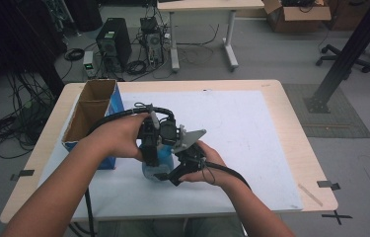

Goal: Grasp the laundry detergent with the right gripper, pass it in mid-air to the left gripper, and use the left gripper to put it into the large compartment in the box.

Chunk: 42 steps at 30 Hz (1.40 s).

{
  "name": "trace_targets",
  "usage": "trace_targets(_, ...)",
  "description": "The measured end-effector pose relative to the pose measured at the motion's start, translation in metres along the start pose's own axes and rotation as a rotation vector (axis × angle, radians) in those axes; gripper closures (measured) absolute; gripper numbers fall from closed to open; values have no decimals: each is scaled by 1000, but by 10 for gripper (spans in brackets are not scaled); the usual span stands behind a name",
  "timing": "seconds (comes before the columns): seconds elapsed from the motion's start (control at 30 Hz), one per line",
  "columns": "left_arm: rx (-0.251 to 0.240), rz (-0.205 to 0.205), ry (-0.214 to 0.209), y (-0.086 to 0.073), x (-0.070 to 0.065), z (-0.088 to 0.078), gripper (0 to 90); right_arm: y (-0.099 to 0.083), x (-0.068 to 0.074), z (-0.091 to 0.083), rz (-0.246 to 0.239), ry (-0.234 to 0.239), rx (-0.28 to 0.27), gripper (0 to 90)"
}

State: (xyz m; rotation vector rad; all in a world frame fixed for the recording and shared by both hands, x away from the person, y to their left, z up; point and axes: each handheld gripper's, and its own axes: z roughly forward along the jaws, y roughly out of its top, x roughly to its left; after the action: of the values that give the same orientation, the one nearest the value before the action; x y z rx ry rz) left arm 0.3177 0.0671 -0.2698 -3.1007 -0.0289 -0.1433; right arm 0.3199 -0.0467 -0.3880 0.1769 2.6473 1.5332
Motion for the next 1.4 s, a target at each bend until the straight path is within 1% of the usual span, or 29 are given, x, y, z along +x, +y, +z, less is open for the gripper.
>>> trace_targets(0.03, 1, -4, 5, 0, 1, -2, 384, 0, 0, -3, 7, 9, -10, 51)
trace_targets(0.13, 4, -7, 10, -1, 2, -5, 384, 2, -2, -8, 5, 11, -22, 22)
trace_targets(0.17, 4, -9, 13, -1, 3, -6, 384, 3, -1, -10, 16, 23, -30, 12)
trace_targets(0.23, 7, -14, 14, -2, 4, -7, 384, 4, -3, -14, -1, 16, -27, 12)
trace_targets(0.4, 23, -23, 16, -3, 5, -9, 384, 5, -8, -28, 3, 8, -34, 11)
trace_targets(0.43, 29, -31, 16, -3, 6, -9, 384, 5, -9, -31, 8, 4, -34, 11)
trace_targets(0.47, 29, -31, 16, -3, 6, -9, 383, 5, -9, -31, 8, 4, -34, 11)
trace_targets(0.5, 37, -38, 20, -4, 8, -11, 384, 5, -11, -39, 2, -8, -31, 12)
trace_targets(0.53, 31, -41, 24, -4, 8, -11, 384, 5, -13, -44, -2, -15, -30, 11)
trace_targets(0.6, 35, -51, 19, -5, 10, -13, 383, 5, -14, -47, -2, -16, -26, 12)
trace_targets(0.63, 36, -83, 13, -6, 13, -15, 383, 5, -17, -58, -16, -34, -3, 13)
trace_targets(0.7, 32, -124, 0, -7, 17, -19, 383, 4, -21, -66, -23, -51, 13, 13)
trace_targets(0.8, 24, -161, -8, -10, 21, -24, 383, 3, -29, -83, -28, -86, 50, 11)
trace_targets(0.83, 24, -161, -8, -10, 21, -24, 383, 3, -29, -83, -28, -86, 50, 11)
trace_targets(0.87, 27, -180, -12, -11, 23, -25, 383, 2, -31, -86, -27, -92, 58, 13)
trace_targets(0.9, 32, -216, -21, -13, 28, -29, 383, 1, -35, -96, -29, -105, 83, 13)
trace_targets(0.97, 32, -249, -26, -15, 31, -33, 383, 0, -40, -104, -31, -117, 111, 14)
trace_targets(1.0, 32, -249, -26, -15, 31, -33, 382, 0, -40, -104, -31, -117, 111, 14)
trace_targets(1.07, 31, -287, -27, -17, 35, -37, 382, -1, -45, -111, -25, -130, 151, 16)
trace_targets(1.1, 29, -324, -27, -19, 39, -41, 382, -3, -51, -119, -13, -147, 193, 17)
trace_targets(1.13, 29, -324, -27, -19, 39, -41, 382, -3, -51, -119, -13, -147, 193, 17)
trace_targets(1.17, 29, -344, -29, -20, 41, -44, 382, -4, -54, -122, -5, -152, 207, 17)
trace_targets(1.2, 32, -364, -30, -22, 43, -47, 382, -5, -60, -130, 7, -144, 246, 19)
trace_targets(1.23, 25, -400, -32, -25, 46, -51, 382, -6, -62, -132, 13, -143, 258, 19)
trace_targets(1.27, 25, -400, -32, -25, 46, -51, 382, -6, -62, -132, 13, -143, 258, 19)
trace_targets(1.3, 25, -435, -32, -27, 50, -57, 382, -7, -66, -137, 13, -138, 289, 21)
trace_targets(1.33, 23, -450, -30, -29, 51, -60, 382, -7, -68, -139, 11, -137, 305, 22)
trace_targets(1.37, 23, -450, -30, -29, 51, -60, 382, -7, -68, -139, 11, -137, 305, 22)
trace_targets(1.4, 24, -463, -29, -30, 53, -63, 382, -7, -70, -140, 11, -137, 319, 21)
